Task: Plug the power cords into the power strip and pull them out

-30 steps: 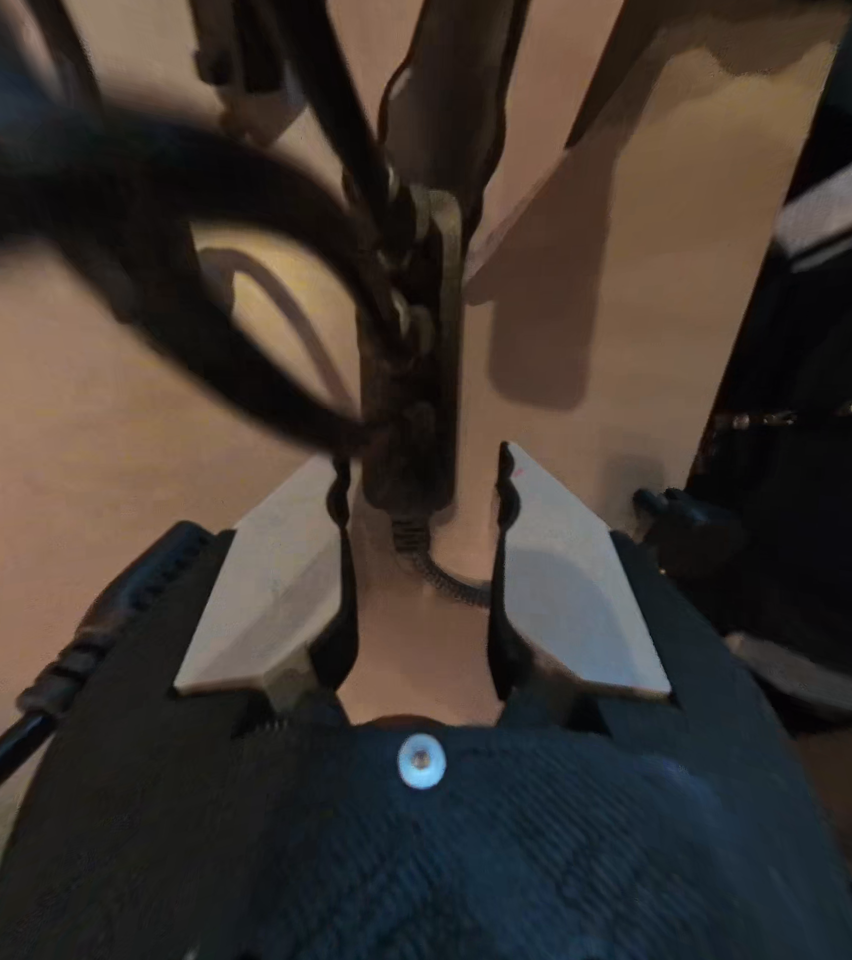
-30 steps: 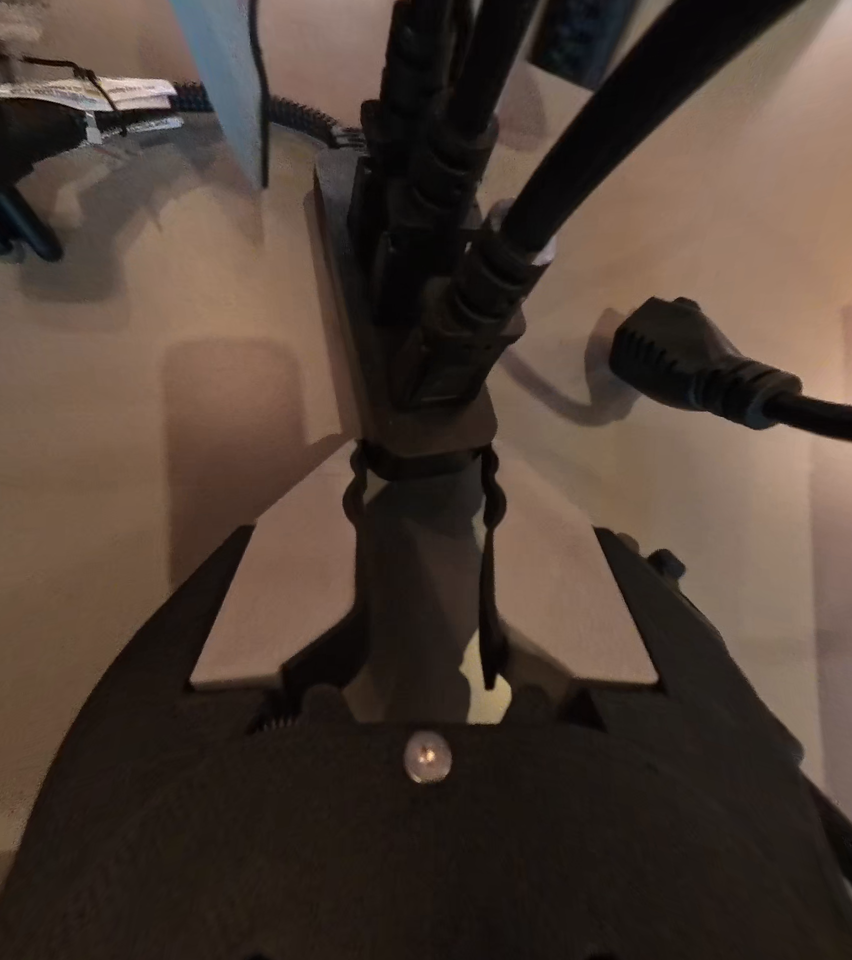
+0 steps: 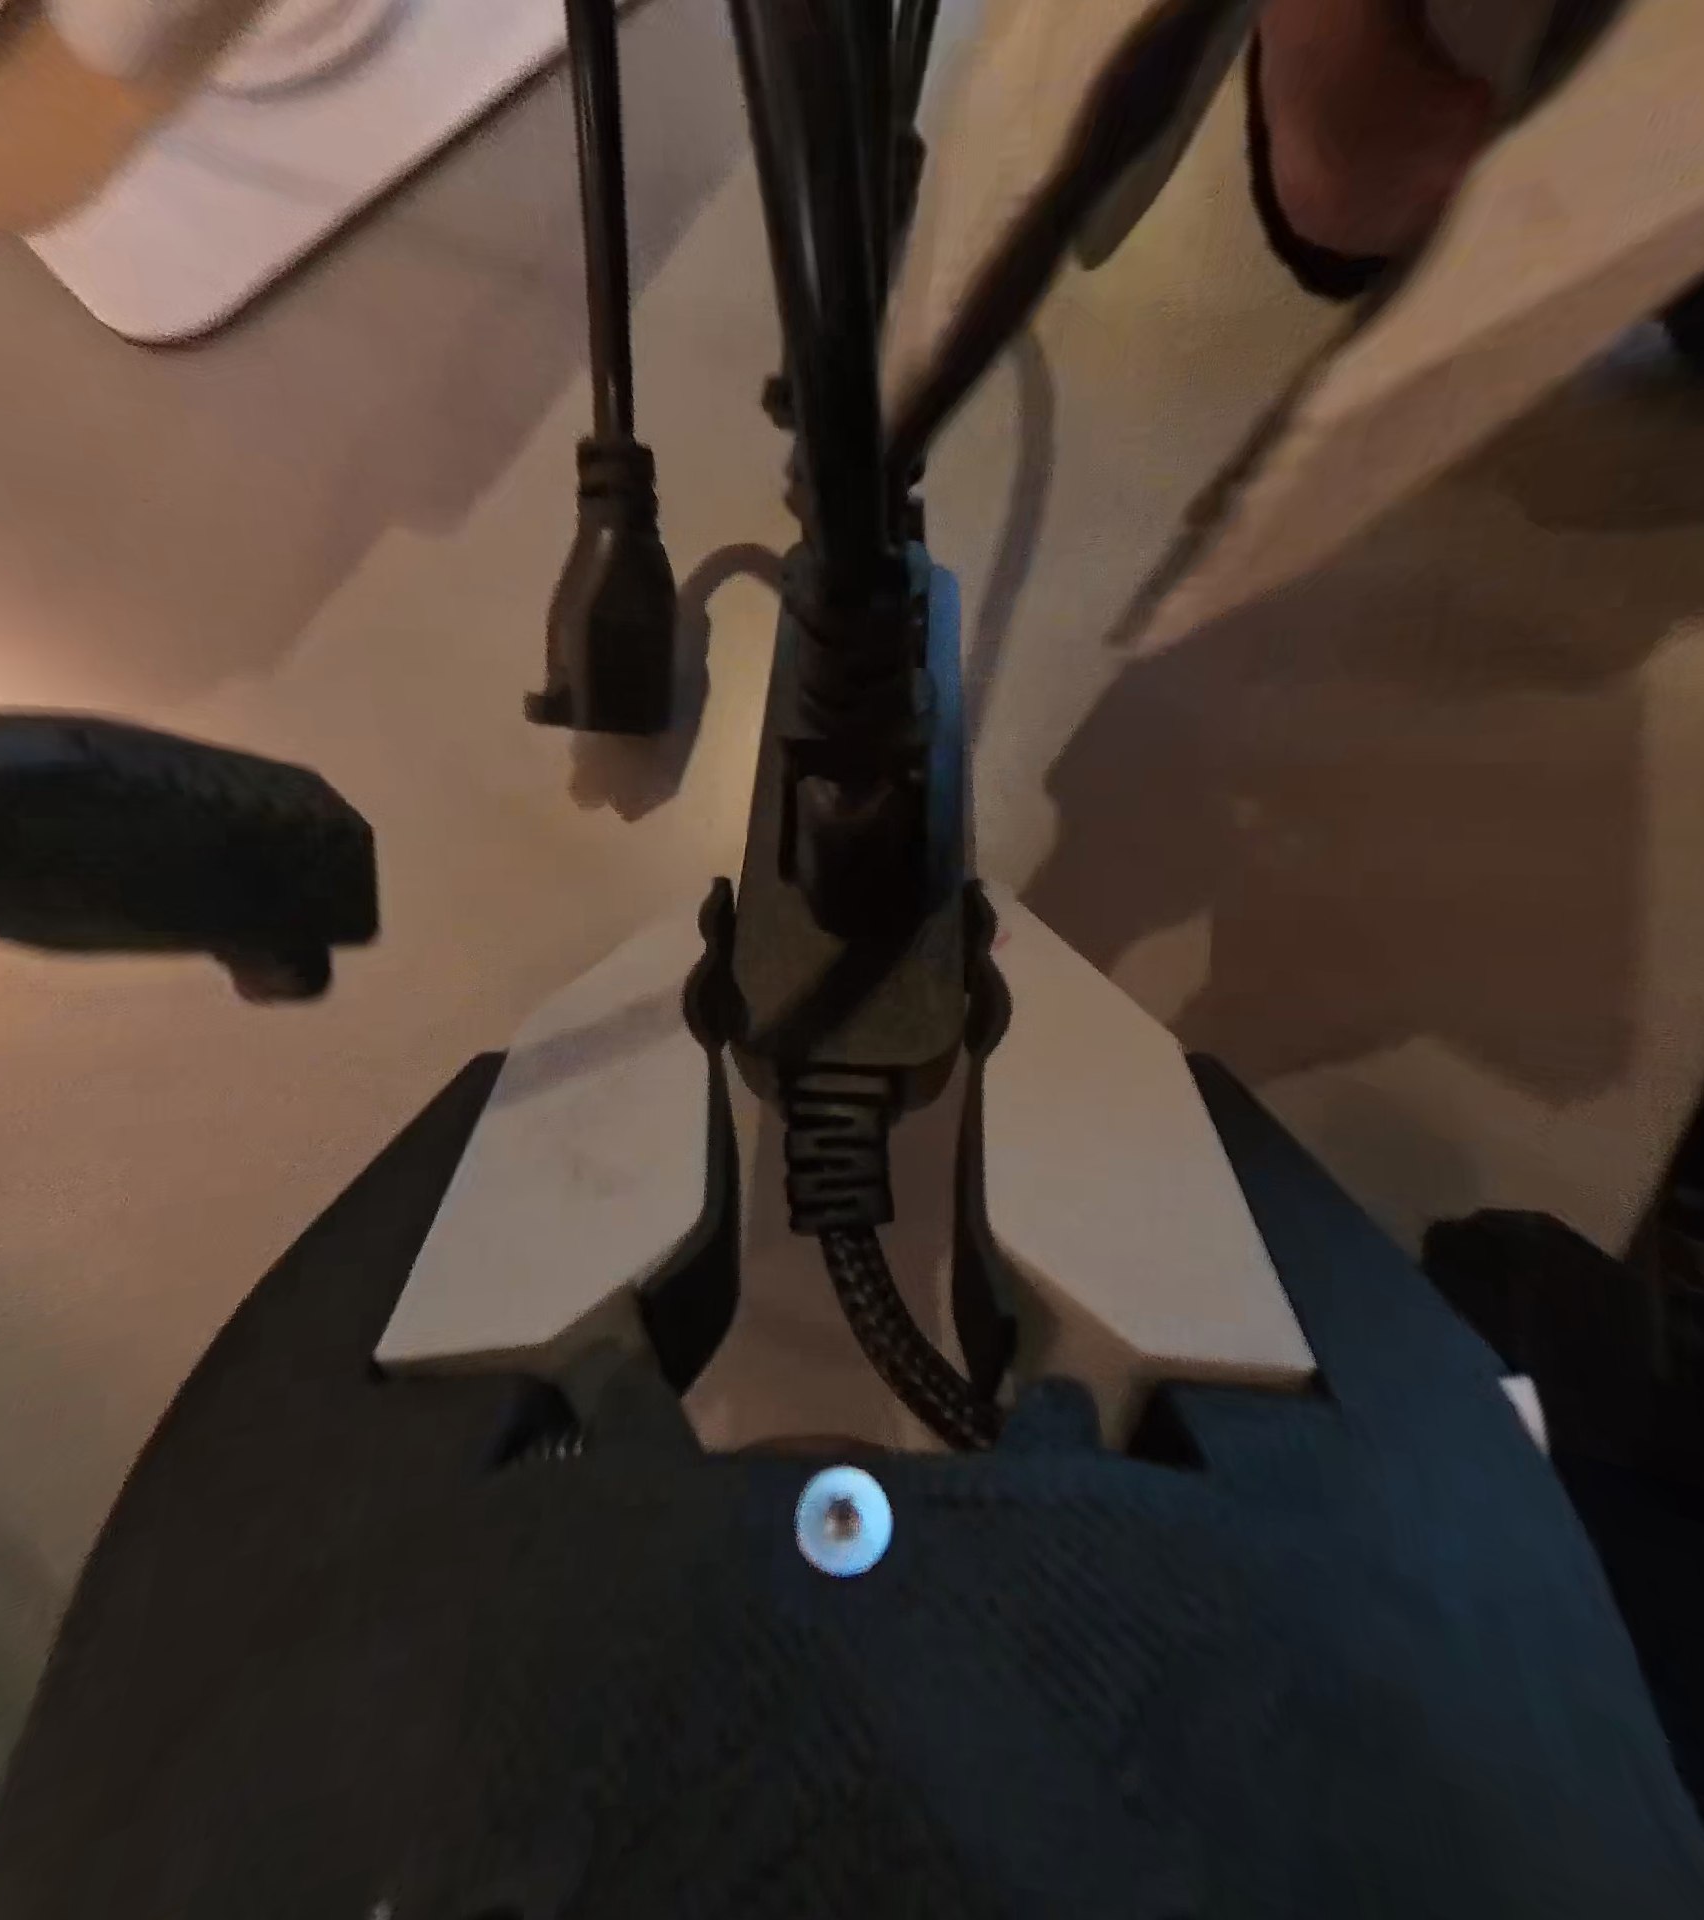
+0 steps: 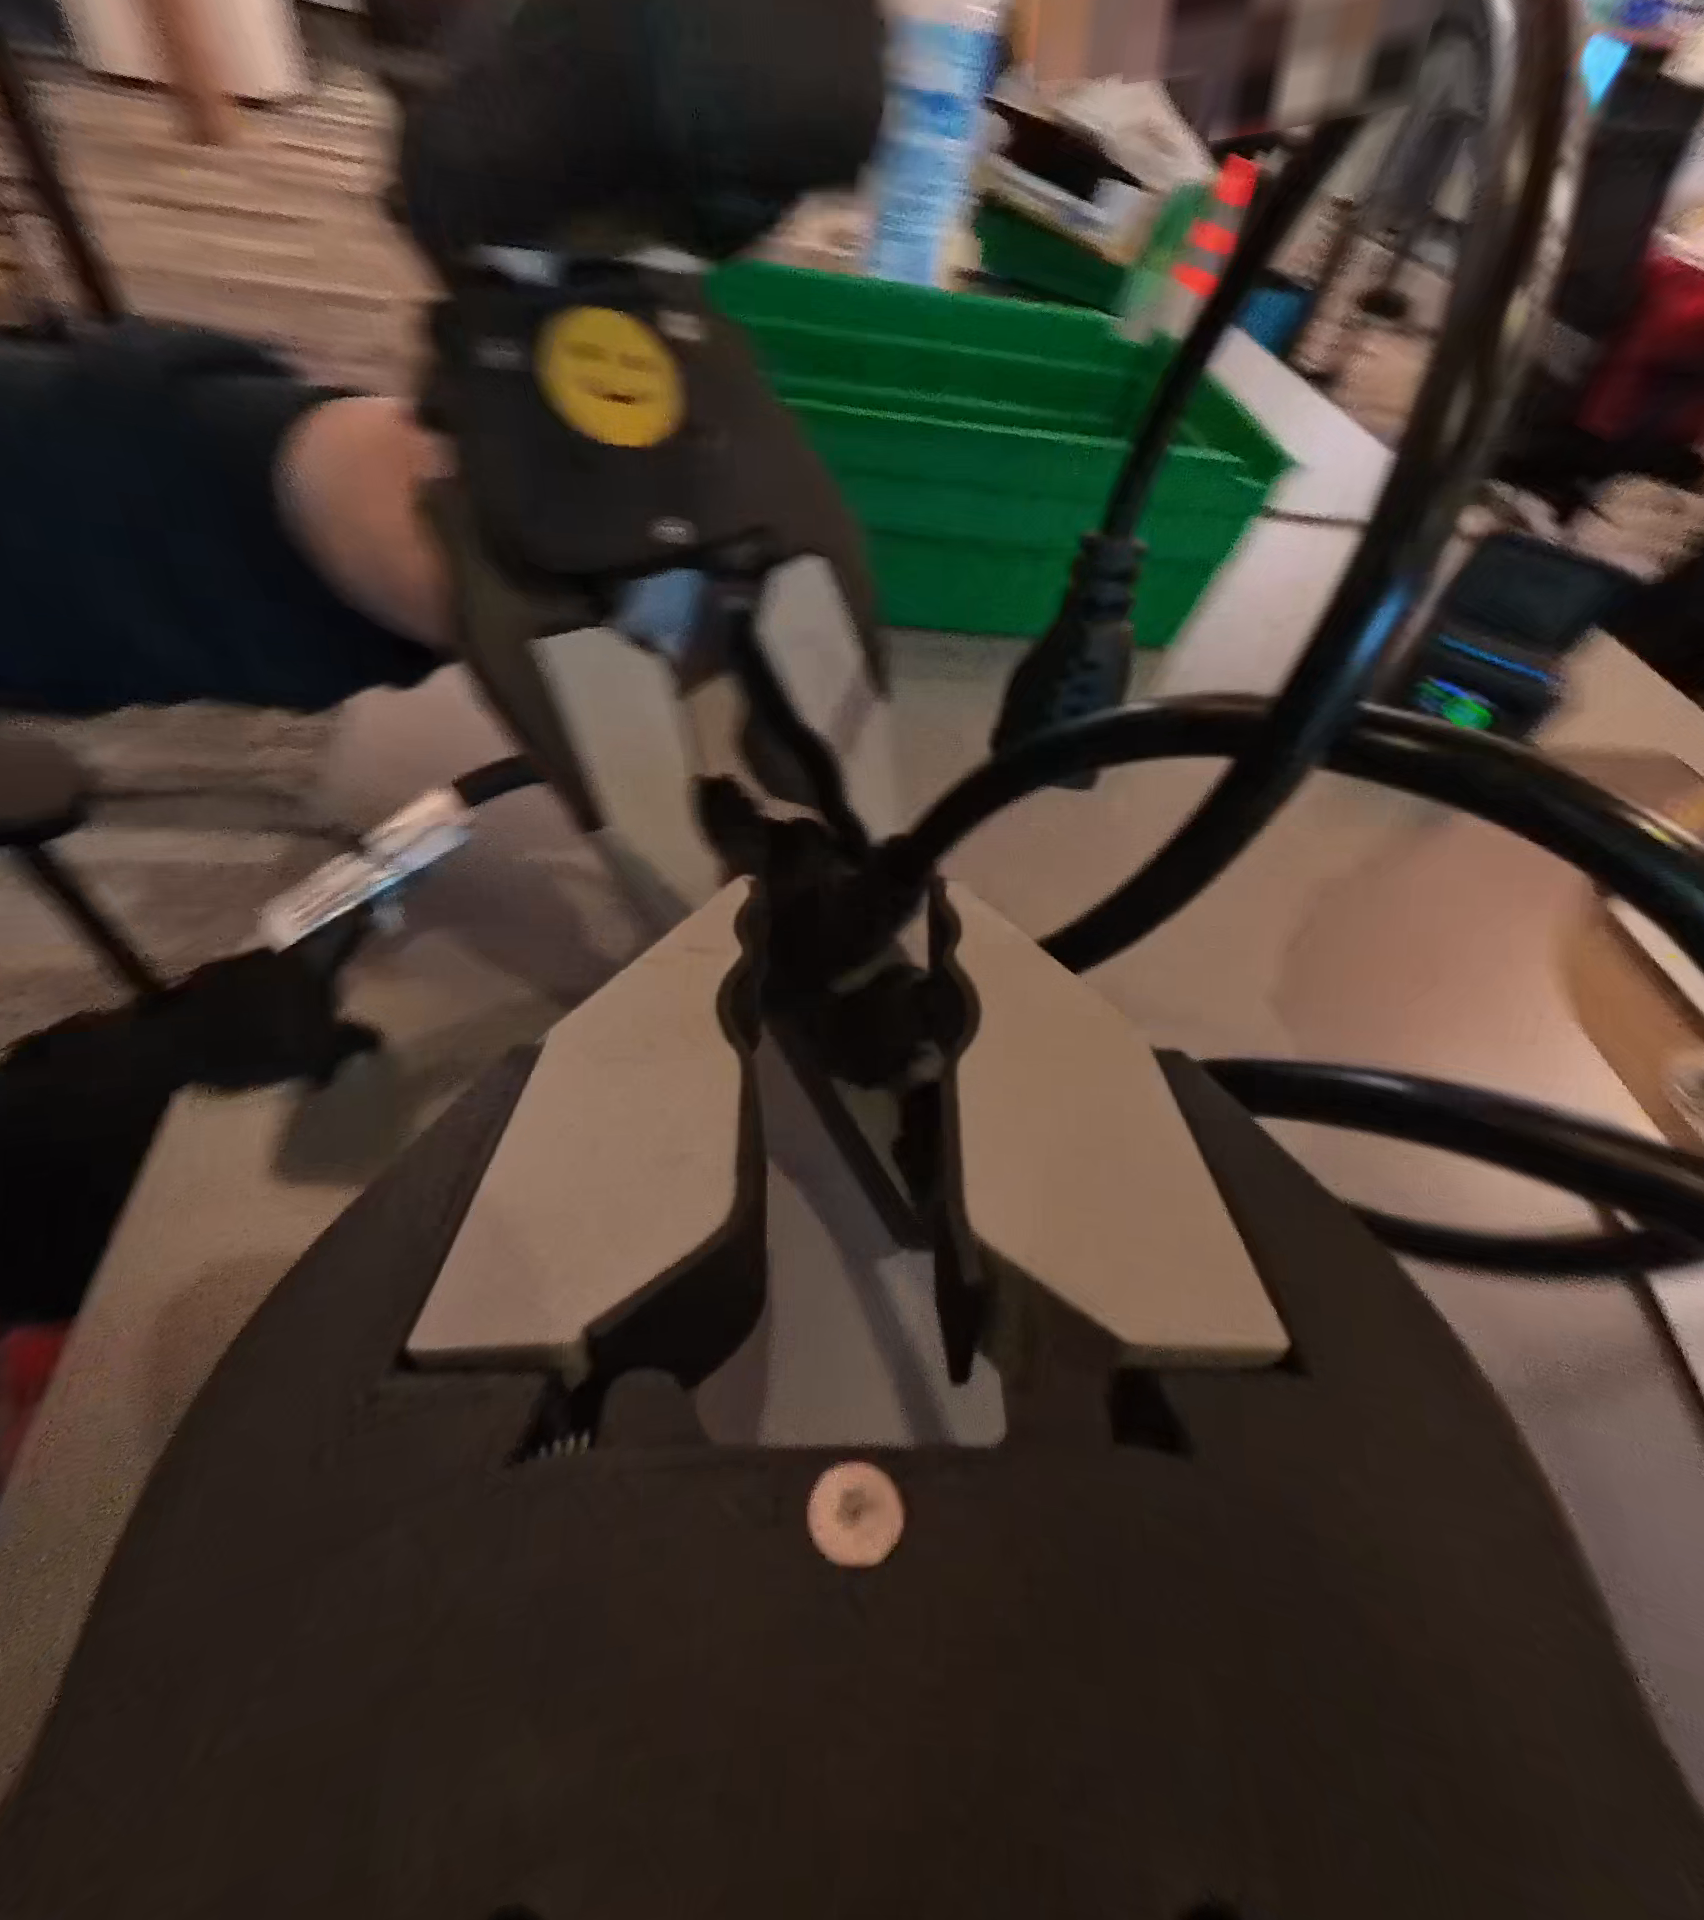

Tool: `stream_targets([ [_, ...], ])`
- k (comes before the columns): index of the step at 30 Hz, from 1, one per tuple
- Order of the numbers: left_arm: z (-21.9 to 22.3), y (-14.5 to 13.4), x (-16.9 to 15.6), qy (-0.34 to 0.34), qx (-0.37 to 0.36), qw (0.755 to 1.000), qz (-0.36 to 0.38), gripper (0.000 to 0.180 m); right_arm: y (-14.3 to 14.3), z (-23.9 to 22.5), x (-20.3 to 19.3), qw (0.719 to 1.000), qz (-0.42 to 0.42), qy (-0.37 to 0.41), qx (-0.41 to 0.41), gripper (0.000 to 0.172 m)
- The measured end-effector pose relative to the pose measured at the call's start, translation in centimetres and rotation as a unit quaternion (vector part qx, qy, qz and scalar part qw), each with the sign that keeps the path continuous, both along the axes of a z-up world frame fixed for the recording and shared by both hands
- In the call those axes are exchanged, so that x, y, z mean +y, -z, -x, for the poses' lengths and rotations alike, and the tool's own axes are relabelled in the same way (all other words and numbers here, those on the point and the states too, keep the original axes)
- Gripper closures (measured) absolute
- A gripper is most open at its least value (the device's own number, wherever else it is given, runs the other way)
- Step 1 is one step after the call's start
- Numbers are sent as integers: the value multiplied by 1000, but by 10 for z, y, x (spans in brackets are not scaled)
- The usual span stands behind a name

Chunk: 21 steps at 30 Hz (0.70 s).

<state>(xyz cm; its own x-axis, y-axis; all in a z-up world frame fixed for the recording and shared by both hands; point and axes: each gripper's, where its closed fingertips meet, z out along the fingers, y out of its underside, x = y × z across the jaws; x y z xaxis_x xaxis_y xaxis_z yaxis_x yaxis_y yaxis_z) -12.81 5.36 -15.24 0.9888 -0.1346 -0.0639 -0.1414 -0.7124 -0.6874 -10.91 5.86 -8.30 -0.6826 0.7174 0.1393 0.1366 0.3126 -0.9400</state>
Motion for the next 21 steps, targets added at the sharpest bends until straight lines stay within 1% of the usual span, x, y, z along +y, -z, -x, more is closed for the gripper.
stream_targets([
  [1, 0, -3, 6, -10, 8, 1000, -17, 139, 2, 6, 8, 1000, 3, 30, -6, 146],
  [4, -3, -7, 21, -34, 20, 997, -61, 139, 7, 13, 16, 997, 28, 62, -30, 141],
  [7, -3, -8, 31, -51, 43, 994, -82, 139, 11, 20, 26, 993, 56, 96, -48, 145],
  [9, -3, -7, 34, -58, 58, 993, -85, 139, 15, 23, 32, 988, 80, 113, -66, 155],
  [10, -2, -5, 35, -61, 66, 992, -85, 140, 17, 24, 34, 986, 91, 117, -71, 158],
  [13, -1, -2, 38, -67, 91, 990, -86, 139, 19, 25, 37, 980, 127, 119, -91, 159],
  [16, -3, -4, 42, -70, 85, 989, -94, 139, 18, 24, 40, 974, 152, 125, -115, 159],
  [21, -2, -2, 46, -78, 77, 988, -108, 140, 17, 23, 47, 969, 160, 137, -128, 157],
])
